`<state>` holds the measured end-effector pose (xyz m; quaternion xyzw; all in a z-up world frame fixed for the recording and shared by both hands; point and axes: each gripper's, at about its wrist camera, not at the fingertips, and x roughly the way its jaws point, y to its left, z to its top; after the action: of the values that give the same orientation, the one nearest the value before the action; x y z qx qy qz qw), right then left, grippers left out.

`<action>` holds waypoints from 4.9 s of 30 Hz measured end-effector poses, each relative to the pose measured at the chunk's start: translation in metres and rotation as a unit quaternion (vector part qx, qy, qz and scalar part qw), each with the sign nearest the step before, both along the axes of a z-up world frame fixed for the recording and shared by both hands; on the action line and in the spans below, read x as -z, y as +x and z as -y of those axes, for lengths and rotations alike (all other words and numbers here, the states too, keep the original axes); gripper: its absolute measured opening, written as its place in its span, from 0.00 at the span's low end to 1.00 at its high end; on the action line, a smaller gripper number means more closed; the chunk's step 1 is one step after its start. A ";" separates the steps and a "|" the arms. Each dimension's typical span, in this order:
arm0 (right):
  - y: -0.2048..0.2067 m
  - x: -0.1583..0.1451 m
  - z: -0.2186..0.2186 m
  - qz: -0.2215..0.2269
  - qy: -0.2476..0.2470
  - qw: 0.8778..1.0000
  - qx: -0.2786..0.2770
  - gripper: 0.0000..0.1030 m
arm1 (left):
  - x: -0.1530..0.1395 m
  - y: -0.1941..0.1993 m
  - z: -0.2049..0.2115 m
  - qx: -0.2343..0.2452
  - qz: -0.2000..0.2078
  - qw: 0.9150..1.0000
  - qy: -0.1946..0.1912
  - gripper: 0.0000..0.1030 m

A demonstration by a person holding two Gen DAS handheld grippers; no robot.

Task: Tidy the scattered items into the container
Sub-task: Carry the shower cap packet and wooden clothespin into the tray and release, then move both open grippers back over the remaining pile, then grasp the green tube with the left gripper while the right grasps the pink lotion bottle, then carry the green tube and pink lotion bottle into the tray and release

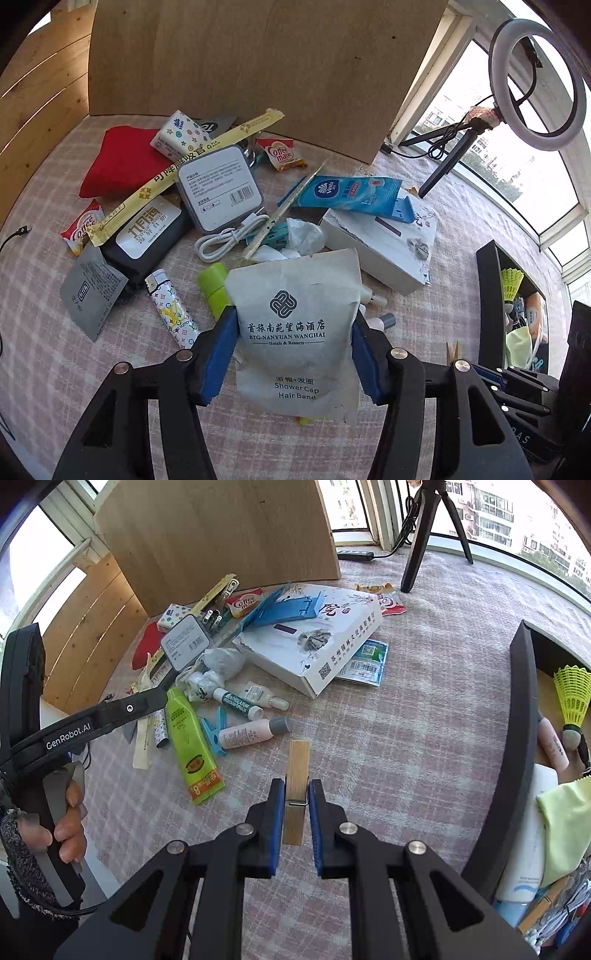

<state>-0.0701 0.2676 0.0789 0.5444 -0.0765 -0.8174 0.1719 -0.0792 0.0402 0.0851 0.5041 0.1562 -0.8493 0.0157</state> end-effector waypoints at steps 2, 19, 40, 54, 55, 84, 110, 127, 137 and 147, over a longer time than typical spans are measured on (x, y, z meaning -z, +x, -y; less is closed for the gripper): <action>0.007 -0.008 -0.017 -0.010 -0.001 1.000 0.011 0.13 | -0.008 -0.001 -0.012 0.015 -0.008 1.000 0.002 0.54; 0.120 -0.037 -0.256 -0.026 0.047 0.960 0.276 0.13 | -0.049 -0.003 -0.245 0.289 -0.031 0.956 0.028 0.54; 0.157 -0.048 -0.335 -0.018 0.098 0.921 0.376 0.56 | -0.057 0.024 -0.366 0.391 -0.043 0.919 -0.012 0.67; 0.124 -0.053 -0.291 -0.028 0.090 0.943 0.319 0.56 | -0.071 0.017 -0.316 0.339 -0.068 0.938 -0.024 0.67; 0.121 -0.053 -0.286 -0.029 0.089 0.945 0.315 0.56 | -0.072 0.016 -0.312 0.336 -0.069 0.939 -0.024 0.67; 0.017 -0.014 -0.048 -0.039 0.074 0.996 -0.011 0.56 | 0.017 0.035 0.019 0.019 0.041 0.998 -0.044 0.63; -0.057 0.047 0.122 -0.027 0.145 0.924 -0.353 0.42 | 0.050 -0.027 0.026 0.027 0.092 0.995 -0.033 0.53; -0.039 0.055 0.116 0.009 0.098 0.950 -0.295 0.19 | 0.051 -0.016 0.023 0.038 0.066 0.997 -0.020 0.29; -0.011 0.038 0.063 0.016 0.000 0.985 -0.173 0.19 | 0.025 0.021 0.032 0.029 0.039 0.999 0.005 0.27; 0.007 -0.002 -0.021 -0.032 -0.026 0.998 -0.044 0.19 | -0.011 0.015 -0.014 0.088 -0.009 0.996 -0.003 0.25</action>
<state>-0.0628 0.2886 0.0812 0.5162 -0.0684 -0.8237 0.2243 -0.0646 0.0545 0.0959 0.5080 0.1086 -0.8524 -0.0589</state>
